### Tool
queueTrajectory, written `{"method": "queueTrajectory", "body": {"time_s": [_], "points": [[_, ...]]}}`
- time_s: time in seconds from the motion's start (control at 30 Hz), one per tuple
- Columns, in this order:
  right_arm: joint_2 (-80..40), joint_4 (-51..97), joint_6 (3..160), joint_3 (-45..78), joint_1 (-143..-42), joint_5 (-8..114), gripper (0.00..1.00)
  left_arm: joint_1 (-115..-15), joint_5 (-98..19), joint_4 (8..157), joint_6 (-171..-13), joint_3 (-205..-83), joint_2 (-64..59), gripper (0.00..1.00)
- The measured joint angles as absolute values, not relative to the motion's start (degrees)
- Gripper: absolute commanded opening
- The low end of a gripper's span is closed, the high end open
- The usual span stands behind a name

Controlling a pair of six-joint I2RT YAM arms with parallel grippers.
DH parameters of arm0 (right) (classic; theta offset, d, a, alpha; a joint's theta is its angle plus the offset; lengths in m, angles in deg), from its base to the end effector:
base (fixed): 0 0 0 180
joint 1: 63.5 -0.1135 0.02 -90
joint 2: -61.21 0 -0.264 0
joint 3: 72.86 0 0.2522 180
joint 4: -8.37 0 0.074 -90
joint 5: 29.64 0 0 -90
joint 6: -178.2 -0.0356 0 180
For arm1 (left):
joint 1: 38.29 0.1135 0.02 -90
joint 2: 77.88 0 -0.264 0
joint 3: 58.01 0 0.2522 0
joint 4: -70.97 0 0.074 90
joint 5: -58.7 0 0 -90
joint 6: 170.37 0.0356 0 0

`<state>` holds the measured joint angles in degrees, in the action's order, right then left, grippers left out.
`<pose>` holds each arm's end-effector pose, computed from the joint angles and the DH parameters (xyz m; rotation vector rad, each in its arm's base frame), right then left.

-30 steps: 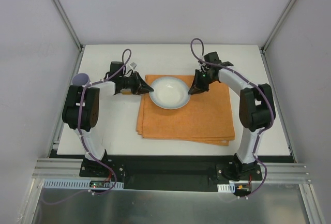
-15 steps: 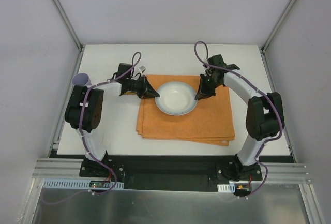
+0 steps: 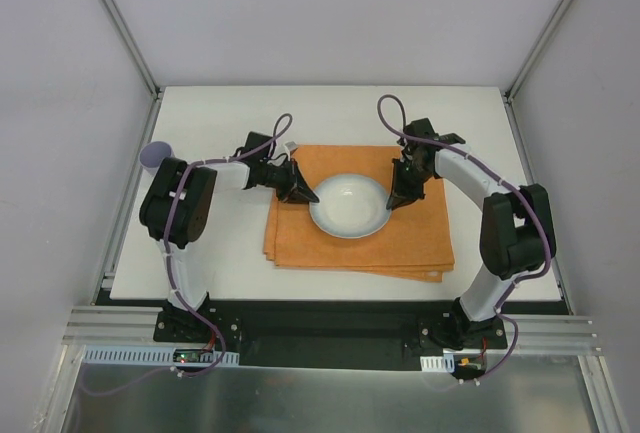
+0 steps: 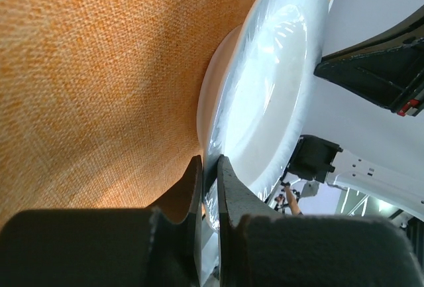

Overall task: Set the dinner table for one person
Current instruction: Place the plate on the napkin.

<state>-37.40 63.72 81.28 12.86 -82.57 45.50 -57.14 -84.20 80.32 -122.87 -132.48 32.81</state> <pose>0.3236 0.1215 0.2176 -0.3650 2.7686 0.4754 0.3538 -0.1508 0.1433 -0.0150 2.5286 -1.5766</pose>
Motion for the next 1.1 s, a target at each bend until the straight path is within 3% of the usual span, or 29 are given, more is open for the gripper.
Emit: {"method": "queueTrajectory", "body": {"time_s": [0.47,0.8,0.83,0.97,1.0,1.07,1.1], "points": [[-36.9,66.3,82.7,12.9,-82.6,50.6,0.01,-59.3,-84.9,82.0,-122.5,-138.3,36.7,0.0],[-36.8,59.9,81.5,15.9,-84.6,43.6,0.01,-62.3,-86.8,82.2,-121.2,-141.1,37.3,0.01],[-36.8,59.9,81.4,15.9,-84.6,43.4,0.01,-62.3,-86.8,82.3,-121.2,-141.1,37.3,0.06],[-36.8,59.8,81.4,15.9,-84.6,43.0,0.01,-62.3,-86.6,82.7,-120.6,-141.0,37.4,0.51],[-36.8,59.8,81.3,15.9,-84.6,42.9,0.01,-62.4,-86.5,83.3,-120.4,-140.9,37.4,0.77],[-36.8,59.8,81.3,15.9,-84.6,42.8,0.01,-62.3,-86.3,84.1,-119.8,-140.6,37.4,0.99],[-36.8,59.8,81.3,15.9,-84.6,42.7,0.01,-62.4,-86.3,84.7,-120.1,-140.5,37.5,0.99]]}}
